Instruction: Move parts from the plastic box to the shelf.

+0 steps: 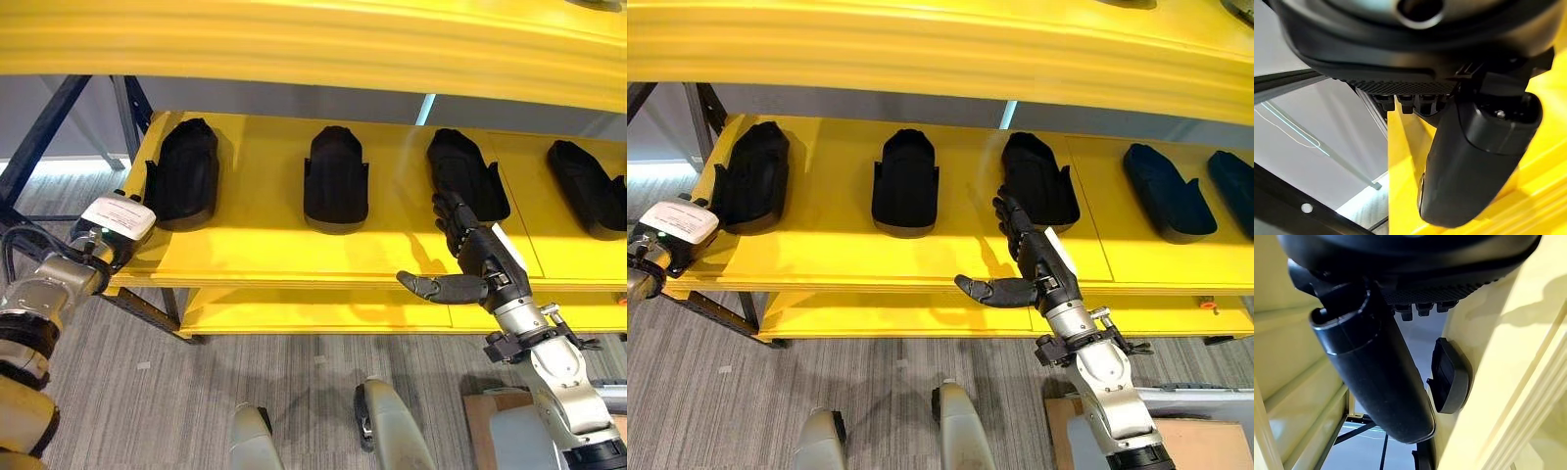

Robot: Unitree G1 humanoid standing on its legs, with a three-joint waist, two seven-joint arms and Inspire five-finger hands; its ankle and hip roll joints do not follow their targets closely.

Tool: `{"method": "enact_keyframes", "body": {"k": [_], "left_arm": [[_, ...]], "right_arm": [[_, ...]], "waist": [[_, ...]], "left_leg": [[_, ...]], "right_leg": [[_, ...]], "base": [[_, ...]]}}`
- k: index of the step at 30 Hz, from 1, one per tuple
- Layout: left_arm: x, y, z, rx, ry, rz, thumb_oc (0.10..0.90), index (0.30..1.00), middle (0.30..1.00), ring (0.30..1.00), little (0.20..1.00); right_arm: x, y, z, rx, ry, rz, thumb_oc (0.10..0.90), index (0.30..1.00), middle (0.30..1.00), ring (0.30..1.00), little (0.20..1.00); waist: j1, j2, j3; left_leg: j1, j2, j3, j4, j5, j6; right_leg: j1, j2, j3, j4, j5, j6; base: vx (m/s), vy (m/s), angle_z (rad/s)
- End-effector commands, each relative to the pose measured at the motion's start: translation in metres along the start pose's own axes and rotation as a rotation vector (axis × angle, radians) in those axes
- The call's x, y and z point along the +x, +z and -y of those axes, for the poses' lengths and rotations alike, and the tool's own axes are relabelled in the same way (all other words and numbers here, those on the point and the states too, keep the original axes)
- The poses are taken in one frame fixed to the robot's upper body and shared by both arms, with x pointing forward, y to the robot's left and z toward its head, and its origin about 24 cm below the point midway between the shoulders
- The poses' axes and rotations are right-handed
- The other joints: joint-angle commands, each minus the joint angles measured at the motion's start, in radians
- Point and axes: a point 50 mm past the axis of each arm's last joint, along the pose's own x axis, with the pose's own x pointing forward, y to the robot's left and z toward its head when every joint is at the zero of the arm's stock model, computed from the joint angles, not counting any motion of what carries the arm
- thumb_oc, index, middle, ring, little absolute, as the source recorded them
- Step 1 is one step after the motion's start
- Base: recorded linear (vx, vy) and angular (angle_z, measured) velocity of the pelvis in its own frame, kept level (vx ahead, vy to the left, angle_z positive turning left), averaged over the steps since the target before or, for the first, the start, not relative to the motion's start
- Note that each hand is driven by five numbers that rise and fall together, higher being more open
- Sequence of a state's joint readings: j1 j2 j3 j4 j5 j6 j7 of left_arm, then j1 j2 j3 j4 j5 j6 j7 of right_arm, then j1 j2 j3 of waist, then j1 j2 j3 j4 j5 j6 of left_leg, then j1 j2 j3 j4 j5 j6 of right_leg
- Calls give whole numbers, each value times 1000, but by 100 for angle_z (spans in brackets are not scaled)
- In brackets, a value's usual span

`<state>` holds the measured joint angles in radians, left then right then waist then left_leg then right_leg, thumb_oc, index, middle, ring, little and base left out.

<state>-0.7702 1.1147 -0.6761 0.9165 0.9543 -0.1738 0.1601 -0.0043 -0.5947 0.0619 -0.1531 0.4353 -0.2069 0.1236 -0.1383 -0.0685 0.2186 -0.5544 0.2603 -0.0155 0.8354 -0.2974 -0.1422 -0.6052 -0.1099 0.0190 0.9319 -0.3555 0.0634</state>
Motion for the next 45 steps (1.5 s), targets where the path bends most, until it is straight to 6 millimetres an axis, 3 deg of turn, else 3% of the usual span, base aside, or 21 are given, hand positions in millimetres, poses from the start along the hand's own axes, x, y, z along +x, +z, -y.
{"method": "enact_keyframes", "body": {"k": [1,18,24,26,29,30,31,33,40,45], "left_arm": [[0,-29,-12,19,22,-143,900,1000,1000,1000,1000],[-5,-35,-8,-8,38,-169,900,1000,1000,1000,1000],[-11,-49,-26,-35,184,-202,900,1000,1000,1000,1000],[-16,-58,-43,-61,286,-224,900,1000,1000,1000,1000],[-34,-65,-86,-68,524,-205,900,1000,1000,1000,1000],[-34,-65,-85,-69,523,-208,900,1000,1000,1000,1000],[-44,-65,-100,-50,604,-193,900,1000,1000,1000,1000],[-53,-63,-110,-39,664,-176,900,1000,1000,1000,1000],[-76,-61,-114,-88,783,-182,900,1000,1000,1000,1000],[-80,-53,-115,-203,821,-151,900,1000,1000,1000,1000]], "right_arm": [[8,55,8,-24,-6,285,900,1000,1000,1000,1000],[6,54,10,-22,-19,285,900,1000,1000,1000,1000],[4,55,14,-32,-47,302,900,1000,1000,1000,1000],[4,56,16,-40,-61,308,900,1000,1000,1000,1000],[0,55,22,-49,-98,303,900,1000,1000,1000,1000],[0,55,21,-50,-96,304,900,1000,1000,1000,1000],[-2,53,24,-54,-115,295,900,1000,1000,1000,1000],[-3,53,27,-53,-128,288,900,1000,1000,1000,1000],[-2,51,27,-45,-127,271,900,1000,1000,1000,1000],[-1,50,26,-40,-120,264,900,1000,1000,1000,1000]], "waist": [[8,10,-70],[9,11,-70],[13,13,-76],[18,15,-77],[35,14,-82],[33,16,-84],[43,13,-84],[47,13,-87],[48,20,-97],[45,23,-100]], "left_leg": [[-41,8,-21,-21,50,56],[-41,11,-21,-19,52,54],[-39,9,-21,-28,55,52],[-37,10,-23,-33,57,51],[-39,7,-25,-35,55,51],[-42,7,-25,-39,62,51],[-40,6,-26,-36,53,50],[-40,4,-28,-36,50,49],[-39,3,-26,-41,49,48],[-43,4,-26,-48,58,49]], "right_leg": [[122,-84,0,-101,27,46],[121,-84,0,-96,24,45],[123,-85,-1,-101,27,46],[125,-85,-3,-103,26,45],[123,-85,-9,-101,22,43],[120,-85,-9,-103,27,42],[126,-84,-9,-102,19,41],[127,-83,-10,-103,17,40],[124,-78,-9,-106,17,36],[119,-75,-9,-113,25,32]], "base": [[0,0,0],[0,0,0],[0,0,0],[0,0,0],[0,0,0],[0,0,0],[0,0,0],[0,0,0],[9,-2,0],[0,0,0]]}}
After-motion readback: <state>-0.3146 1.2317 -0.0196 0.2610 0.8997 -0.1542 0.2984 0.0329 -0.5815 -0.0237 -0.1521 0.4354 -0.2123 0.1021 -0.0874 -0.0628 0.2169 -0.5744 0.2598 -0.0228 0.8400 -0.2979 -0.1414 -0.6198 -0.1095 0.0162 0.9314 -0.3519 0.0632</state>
